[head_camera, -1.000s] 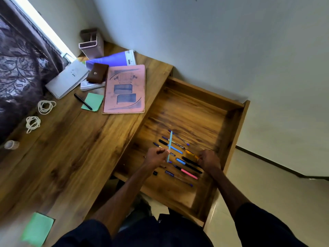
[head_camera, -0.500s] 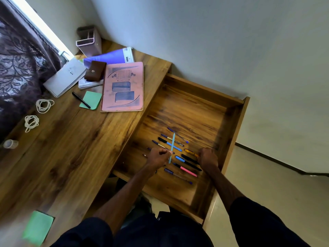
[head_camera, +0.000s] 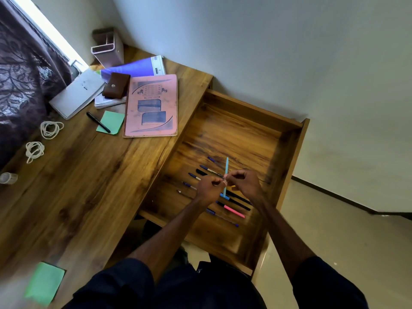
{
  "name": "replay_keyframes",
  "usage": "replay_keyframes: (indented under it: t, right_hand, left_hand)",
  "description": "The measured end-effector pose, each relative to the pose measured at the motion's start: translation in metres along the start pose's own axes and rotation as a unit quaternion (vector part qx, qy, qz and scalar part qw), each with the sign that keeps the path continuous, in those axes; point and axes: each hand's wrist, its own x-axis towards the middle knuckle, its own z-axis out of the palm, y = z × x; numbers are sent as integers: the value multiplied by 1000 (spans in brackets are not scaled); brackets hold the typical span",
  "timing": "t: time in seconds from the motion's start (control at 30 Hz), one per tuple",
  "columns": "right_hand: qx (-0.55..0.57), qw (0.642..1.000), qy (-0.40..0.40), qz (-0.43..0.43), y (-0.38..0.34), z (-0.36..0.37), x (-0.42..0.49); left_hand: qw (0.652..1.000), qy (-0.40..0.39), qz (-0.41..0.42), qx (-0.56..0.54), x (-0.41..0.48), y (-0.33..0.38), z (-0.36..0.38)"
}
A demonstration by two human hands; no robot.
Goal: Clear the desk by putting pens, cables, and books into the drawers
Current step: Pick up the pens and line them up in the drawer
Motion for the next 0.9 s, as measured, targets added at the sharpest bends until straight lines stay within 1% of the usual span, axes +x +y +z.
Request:
replay_keyframes:
  t: [0.07,0.1,0.17,0.23,0.3,0.4,0.5,0.6,0.77,0.9]
  right_hand:
    - [-4,1000,22,-17,-1,-3,4]
    - [-38,998,46,-37,-1,-6,8]
    - [-169,979,86,-81,3,-15,16]
    - [-290,948,89,-95,13,-26,25]
    - [-355,929,83,-66,28,-35,30]
    - [-408,910,67,1,49,-41,33]
    - [-442,894,59,40,60,-41,35]
    - [-456,887,62,42,63,-38,38]
    - [-473,876,91,34,67,-34,40]
    - [-467,878,94,41,72,-34,42]
  left_hand:
    - [1000,3,0,10,1,2,-1]
    - [1000,4,2,17,3,1,-1]
    - [1000,-1,3,29,5,-4,-2]
    - [999,-3,-3,36,4,-8,-7]
    - [999,-4,-11,41,4,-18,-9]
    - [999,-13,-28,34,1,-29,-12]
    - [999,-31,-24,27,0,-39,-14]
    - [999,-32,-21,21,-3,-43,-15]
    - [999,-47,-18,5,-4,-52,-14]
    - [999,-51,-17,-3,-6,-55,-16]
